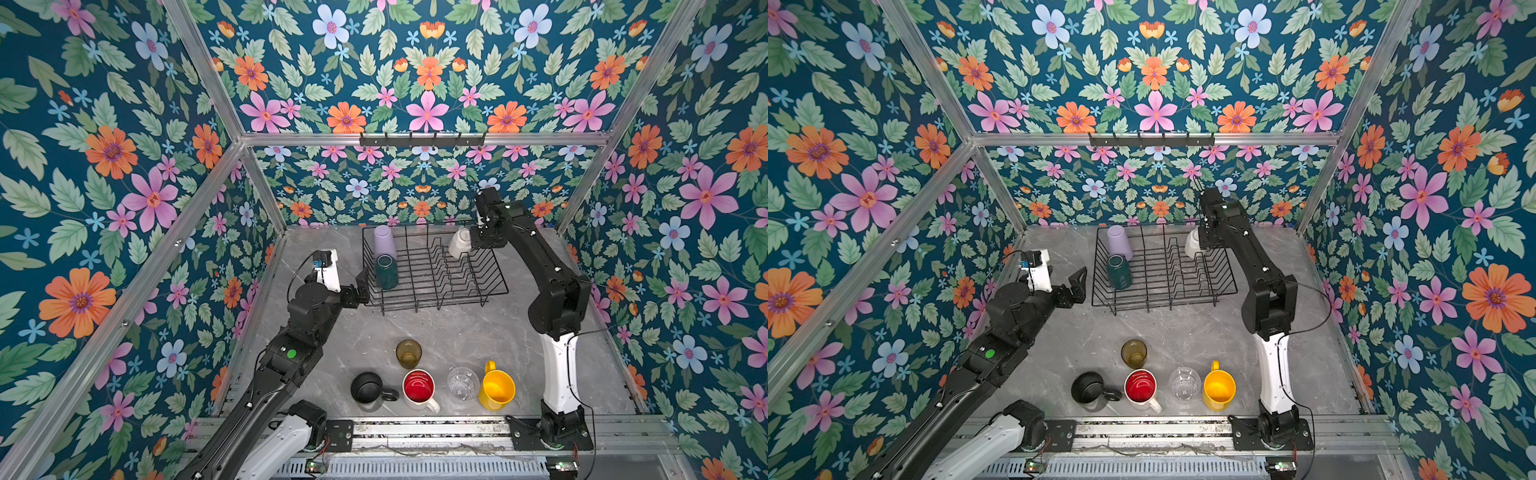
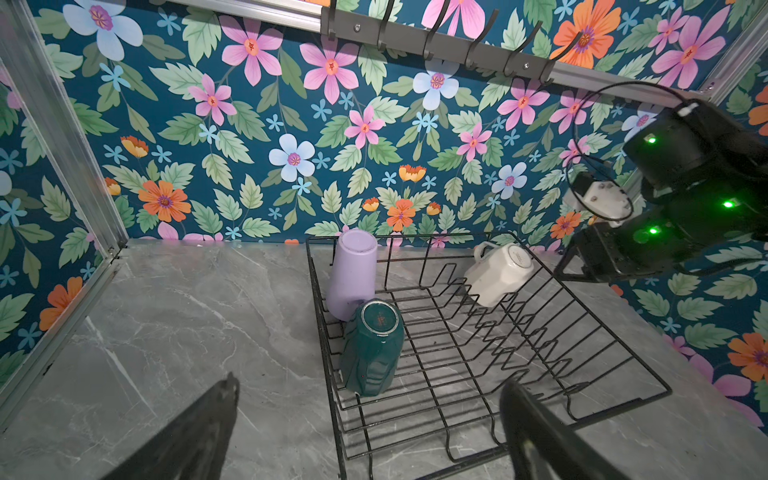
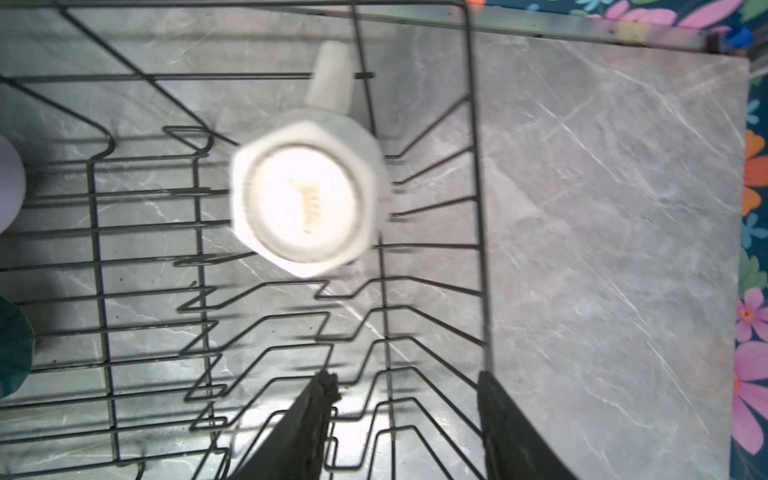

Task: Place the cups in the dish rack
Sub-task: 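Lift the right gripper up and away from the white mug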

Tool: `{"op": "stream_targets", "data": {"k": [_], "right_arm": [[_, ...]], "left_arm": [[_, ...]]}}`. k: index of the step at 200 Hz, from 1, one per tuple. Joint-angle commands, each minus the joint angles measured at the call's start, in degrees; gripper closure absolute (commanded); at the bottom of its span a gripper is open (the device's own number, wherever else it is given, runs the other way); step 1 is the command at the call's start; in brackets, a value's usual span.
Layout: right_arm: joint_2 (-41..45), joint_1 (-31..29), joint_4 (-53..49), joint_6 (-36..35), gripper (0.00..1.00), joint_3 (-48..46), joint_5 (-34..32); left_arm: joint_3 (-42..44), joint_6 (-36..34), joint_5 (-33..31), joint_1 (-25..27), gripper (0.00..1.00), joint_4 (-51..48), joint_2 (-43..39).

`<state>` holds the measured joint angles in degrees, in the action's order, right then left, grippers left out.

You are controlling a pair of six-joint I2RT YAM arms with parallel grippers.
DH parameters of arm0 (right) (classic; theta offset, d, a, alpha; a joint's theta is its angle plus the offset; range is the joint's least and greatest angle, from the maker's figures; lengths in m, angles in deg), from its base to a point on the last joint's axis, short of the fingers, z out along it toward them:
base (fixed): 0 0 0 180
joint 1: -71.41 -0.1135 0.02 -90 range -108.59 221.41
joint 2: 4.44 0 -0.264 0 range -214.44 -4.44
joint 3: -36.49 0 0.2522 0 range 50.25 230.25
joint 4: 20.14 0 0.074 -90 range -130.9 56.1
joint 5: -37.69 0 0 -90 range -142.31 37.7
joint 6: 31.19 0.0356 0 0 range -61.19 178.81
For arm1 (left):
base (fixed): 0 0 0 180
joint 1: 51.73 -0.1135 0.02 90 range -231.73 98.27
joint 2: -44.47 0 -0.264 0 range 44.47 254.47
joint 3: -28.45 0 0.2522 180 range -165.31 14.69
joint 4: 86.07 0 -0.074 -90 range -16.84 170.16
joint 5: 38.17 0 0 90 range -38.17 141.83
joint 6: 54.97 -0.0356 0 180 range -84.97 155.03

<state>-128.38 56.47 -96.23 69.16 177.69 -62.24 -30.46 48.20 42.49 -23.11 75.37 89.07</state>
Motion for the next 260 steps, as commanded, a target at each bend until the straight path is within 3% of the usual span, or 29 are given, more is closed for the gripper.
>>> {"op": "stream_targets", "data": {"k": [1,57,198,260], "right_arm": [[3.26,1.92,3.64,1.40,0.45,-5.94,2.73],[9.63,6.19,12.09,2.95,0.52,-23.00,7.04],[15.75,6.49,17.06,2.90,0.82,-37.70,4.95],[21.06,6.41,18.40,3.48,0.85,-45.50,5.45]], "left_arm": [[-0.11,-0.35,-0.77,0.03,0.00,0.49,-0.16],[-0.98,-0.60,-0.47,0.03,0.00,0.40,0.40],[-1.49,-0.25,0.29,0.03,0.00,0.23,0.93],[-1.51,-0.07,1.13,0.07,0.00,0.93,1.60]]}}
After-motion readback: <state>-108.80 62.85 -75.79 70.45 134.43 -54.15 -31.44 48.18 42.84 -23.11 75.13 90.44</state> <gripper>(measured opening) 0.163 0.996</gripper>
